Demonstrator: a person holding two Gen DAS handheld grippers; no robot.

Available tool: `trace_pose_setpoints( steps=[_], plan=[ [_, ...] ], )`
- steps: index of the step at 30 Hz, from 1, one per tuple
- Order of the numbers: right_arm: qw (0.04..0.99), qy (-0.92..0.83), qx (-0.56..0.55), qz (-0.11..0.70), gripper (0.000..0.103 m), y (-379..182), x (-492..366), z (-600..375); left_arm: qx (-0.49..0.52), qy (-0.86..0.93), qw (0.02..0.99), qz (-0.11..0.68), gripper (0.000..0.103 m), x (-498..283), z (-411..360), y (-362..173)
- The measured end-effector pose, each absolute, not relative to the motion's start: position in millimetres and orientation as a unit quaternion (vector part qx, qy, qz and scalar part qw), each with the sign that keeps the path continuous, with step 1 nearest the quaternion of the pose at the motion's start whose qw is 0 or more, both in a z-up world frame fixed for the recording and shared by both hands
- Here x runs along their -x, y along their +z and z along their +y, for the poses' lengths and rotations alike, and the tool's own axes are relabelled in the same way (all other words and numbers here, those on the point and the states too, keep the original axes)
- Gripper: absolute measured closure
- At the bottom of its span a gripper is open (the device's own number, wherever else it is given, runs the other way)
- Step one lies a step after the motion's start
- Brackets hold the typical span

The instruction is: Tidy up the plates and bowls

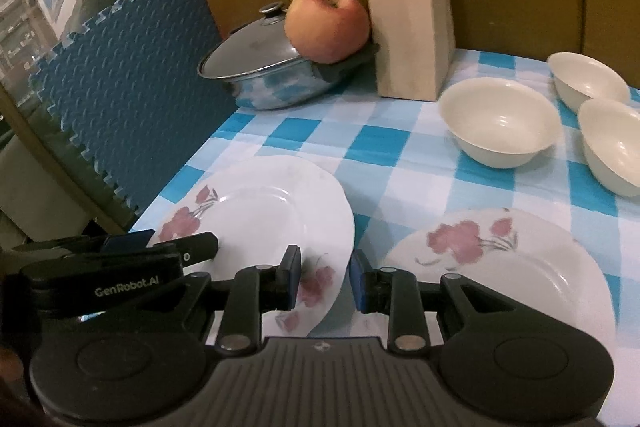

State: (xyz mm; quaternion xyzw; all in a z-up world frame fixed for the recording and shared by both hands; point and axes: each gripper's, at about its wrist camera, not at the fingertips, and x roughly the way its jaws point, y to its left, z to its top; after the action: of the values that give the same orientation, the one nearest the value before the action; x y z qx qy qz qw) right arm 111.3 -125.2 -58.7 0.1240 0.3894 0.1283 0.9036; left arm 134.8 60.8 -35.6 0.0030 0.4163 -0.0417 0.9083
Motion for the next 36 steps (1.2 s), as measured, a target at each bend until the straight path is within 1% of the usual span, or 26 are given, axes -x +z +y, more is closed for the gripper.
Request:
trace_pose_setpoints(
  steps=[14,15,17,18,19,20,21,22,23,24,27,28,30,33,36],
  plan=[
    [0.909,0.084,-0.140,0.384,0.080,-51,-68,-172,-0.029,-0.101,0.905,0.413,0.027,-120,16,-31],
    [0.909,0.082,-0.140,0.384,0.082,-51,-65,-175,-0.030,-0.106,0.903,0.415,0.027,-120,12,-31],
    [0.913,0.102,-0.144,0.368,0.092,-47,-57,-178,-0.040,-0.113,0.902,0.415,0.027,-119,3,-33],
    [0.909,0.111,-0.139,0.378,0.095,-43,-56,-176,-0.052,-0.117,0.901,0.414,0.037,-118,-4,-35],
    [0.910,0.103,-0.122,0.383,0.102,-41,-53,-173,-0.065,-0.151,0.895,0.414,0.058,-114,-13,-37],
    [0.917,0.082,-0.092,0.378,0.103,-40,-49,-171,-0.078,-0.180,0.886,0.419,0.063,-108,-27,-39],
    [0.923,0.051,-0.063,0.377,0.103,-40,-46,-172,-0.101,-0.188,0.892,0.399,0.052,-99,-41,-38],
    [0.925,0.033,-0.056,0.375,0.103,-42,-45,-178,-0.141,-0.193,0.891,0.387,0.048,-94,-57,-36],
    [0.923,0.028,-0.071,0.377,0.103,-45,-45,-188,-0.159,-0.193,0.891,0.378,0.047,-93,-64,-35],
    [0.917,0.025,-0.099,0.385,0.103,-48,-47,-200,-0.154,-0.195,0.892,0.377,0.045,-93,-65,-34],
    [0.904,0.027,-0.149,0.399,0.101,-54,-51,-218,-0.080,-0.209,0.891,0.395,0.045,-106,-43,-22],
    [0.900,0.037,-0.158,0.404,0.099,-53,-53,-218,-0.061,-0.202,0.892,0.400,0.040,-109,-33,-19],
    [0.897,0.063,-0.168,0.404,0.099,-51,-55,-213,-0.033,-0.191,0.890,0.413,0.035,-115,-12,-17],
    [0.893,0.085,-0.153,0.414,0.099,-53,-58,-200,-0.020,-0.145,0.892,0.428,0.032,-114,23,-29],
    [0.891,0.077,-0.141,0.425,0.099,-60,-65,-192,0.007,-0.111,0.870,0.480,0.037,-118,53,-52]
  ],
)
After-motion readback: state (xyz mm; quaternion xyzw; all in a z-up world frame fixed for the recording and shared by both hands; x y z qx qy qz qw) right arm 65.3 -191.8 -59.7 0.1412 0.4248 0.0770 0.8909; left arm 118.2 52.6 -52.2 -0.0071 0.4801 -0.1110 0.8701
